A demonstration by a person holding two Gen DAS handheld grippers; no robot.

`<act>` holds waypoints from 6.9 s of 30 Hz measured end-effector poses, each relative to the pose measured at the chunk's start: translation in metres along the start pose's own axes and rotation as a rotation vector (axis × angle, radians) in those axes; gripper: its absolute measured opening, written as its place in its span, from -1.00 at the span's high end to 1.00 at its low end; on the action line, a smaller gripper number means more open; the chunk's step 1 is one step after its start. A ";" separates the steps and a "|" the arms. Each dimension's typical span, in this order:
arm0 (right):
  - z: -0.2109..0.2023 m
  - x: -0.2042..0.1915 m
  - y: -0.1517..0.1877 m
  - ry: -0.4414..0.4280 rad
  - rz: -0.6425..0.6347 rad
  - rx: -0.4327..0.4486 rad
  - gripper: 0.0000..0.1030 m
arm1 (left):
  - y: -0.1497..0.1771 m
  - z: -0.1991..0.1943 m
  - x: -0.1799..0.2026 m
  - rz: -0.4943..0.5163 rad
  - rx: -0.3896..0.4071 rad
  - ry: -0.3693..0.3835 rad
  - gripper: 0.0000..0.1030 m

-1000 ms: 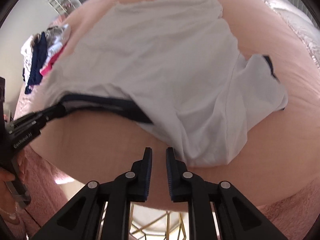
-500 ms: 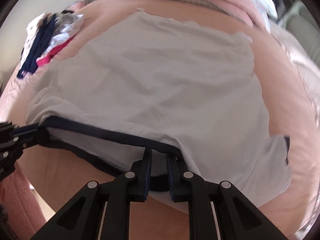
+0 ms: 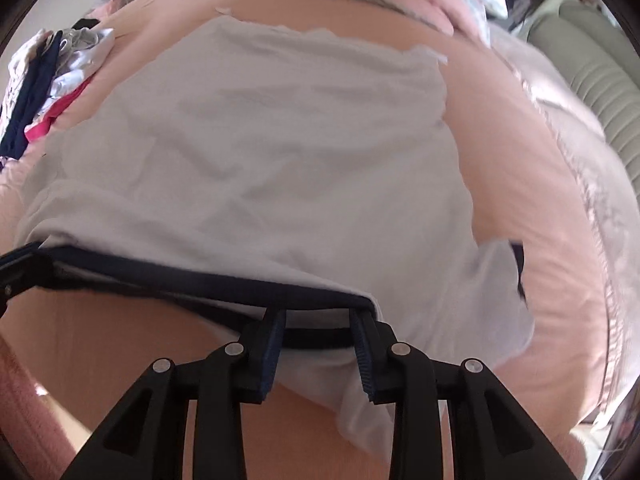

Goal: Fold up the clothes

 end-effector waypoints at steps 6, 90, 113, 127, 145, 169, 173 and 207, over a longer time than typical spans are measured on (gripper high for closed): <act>-0.020 0.020 0.041 -0.195 0.093 -0.111 0.38 | -0.001 0.000 0.003 -0.024 0.019 0.010 0.85; -0.029 0.047 0.060 -0.276 0.397 0.187 0.76 | 0.070 -0.043 -0.043 -0.297 -0.145 0.092 0.90; -0.010 0.010 0.067 -0.366 0.421 0.141 0.93 | 0.053 0.004 -0.014 -0.166 -0.191 0.085 0.90; -0.029 -0.007 0.063 -0.389 0.343 0.161 0.80 | 0.055 -0.004 -0.022 -0.152 -0.159 0.119 0.90; -0.029 -0.016 0.063 -0.282 0.152 0.130 0.80 | 0.037 -0.009 -0.023 0.015 -0.060 0.016 0.23; -0.047 0.165 0.057 -0.200 0.479 0.200 0.20 | -0.022 0.025 0.108 0.171 -0.036 0.130 0.10; -0.034 0.159 0.048 -0.269 0.457 0.219 0.57 | -0.007 0.028 0.128 0.139 -0.077 0.170 0.10; -0.049 0.257 0.033 -0.078 0.392 0.194 0.60 | -0.056 0.069 0.207 0.292 0.011 0.152 0.10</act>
Point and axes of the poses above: each gripper's, at about its wrist camera, not at the fingertips, and z roughly the way its jaws point, x to its right, y to its underside, the point moved 7 cm from there along z, roughly the way its jaws point, and after that the axes turned 11 degrees about -y, right-handed, at the moved point
